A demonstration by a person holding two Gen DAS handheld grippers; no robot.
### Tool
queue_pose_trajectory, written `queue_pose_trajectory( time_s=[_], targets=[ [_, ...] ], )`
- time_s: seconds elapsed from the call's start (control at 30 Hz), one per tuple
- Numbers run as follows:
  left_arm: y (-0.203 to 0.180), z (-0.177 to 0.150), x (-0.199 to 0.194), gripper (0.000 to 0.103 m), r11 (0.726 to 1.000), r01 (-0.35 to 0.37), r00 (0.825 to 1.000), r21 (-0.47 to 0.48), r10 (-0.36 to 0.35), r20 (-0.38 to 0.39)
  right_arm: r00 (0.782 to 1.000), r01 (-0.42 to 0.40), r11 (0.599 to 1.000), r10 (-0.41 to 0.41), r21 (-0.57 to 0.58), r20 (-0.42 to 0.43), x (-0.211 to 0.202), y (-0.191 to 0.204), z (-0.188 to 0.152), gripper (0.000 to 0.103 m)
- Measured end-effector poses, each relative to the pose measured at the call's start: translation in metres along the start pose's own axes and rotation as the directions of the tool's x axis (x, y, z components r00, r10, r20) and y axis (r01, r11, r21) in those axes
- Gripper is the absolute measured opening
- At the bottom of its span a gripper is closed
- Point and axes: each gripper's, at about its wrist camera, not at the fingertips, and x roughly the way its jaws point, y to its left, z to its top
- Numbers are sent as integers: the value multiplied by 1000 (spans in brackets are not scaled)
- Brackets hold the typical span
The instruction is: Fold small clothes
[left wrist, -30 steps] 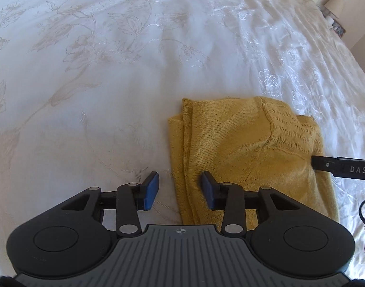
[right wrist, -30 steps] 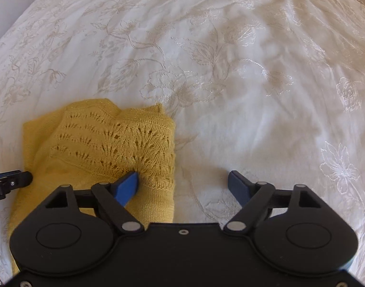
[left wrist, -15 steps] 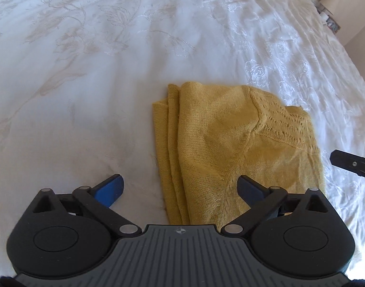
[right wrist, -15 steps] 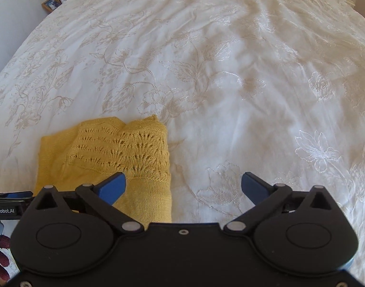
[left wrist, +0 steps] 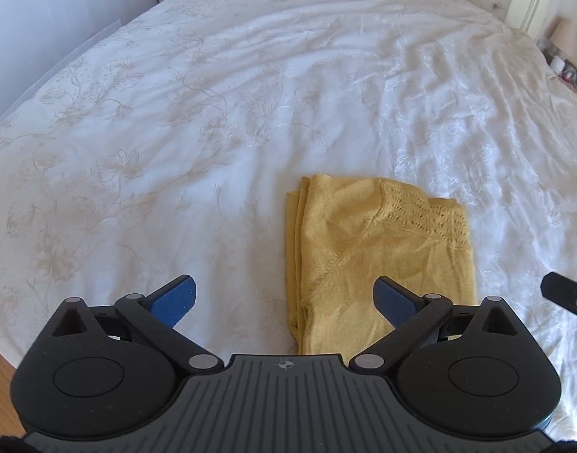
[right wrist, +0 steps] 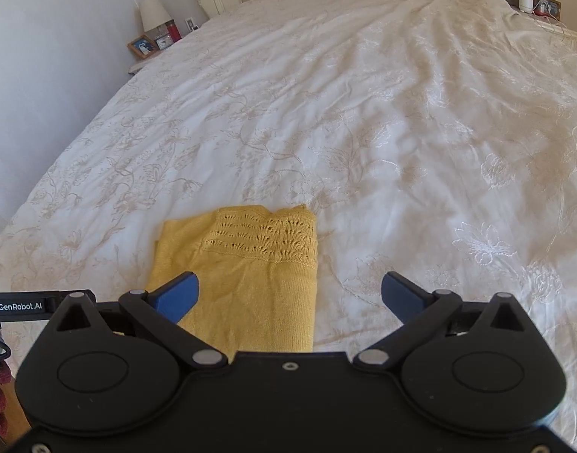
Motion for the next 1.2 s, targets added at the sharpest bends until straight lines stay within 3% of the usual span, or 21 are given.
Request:
queue_pose_trajectory(
  time_s=[0.13,0.47,0.7,0.83,0.97,1.2],
  targets=[
    [-3,-7,-24,101,998,32,998,-46,-30,48,999,-10,999,12,-43,45,-28,5,-4,102],
    [4,-29,-71,101,999,-10,997,-40,13,78,994,-29,997,36,-69,107,-78,22,-21,102],
    [0,-44,-98,101,990,-138,983,30,133,128,991,-9,996,21,-90,129,-95,34,-40,102],
    [-8,-52,-105,101,982,-168,978,90,154,144,988,29,992,-10,-122,152,-103,43,-50,102],
    [-15,-62,-106,101,982,-143,984,124,128,126,986,62,987,-38,-146,164,-112,49,-54,102],
    [-21,-77,-103,101,988,-102,993,117,94,70,991,119,984,-109,-130,82,-112,45,-57,102]
  ],
)
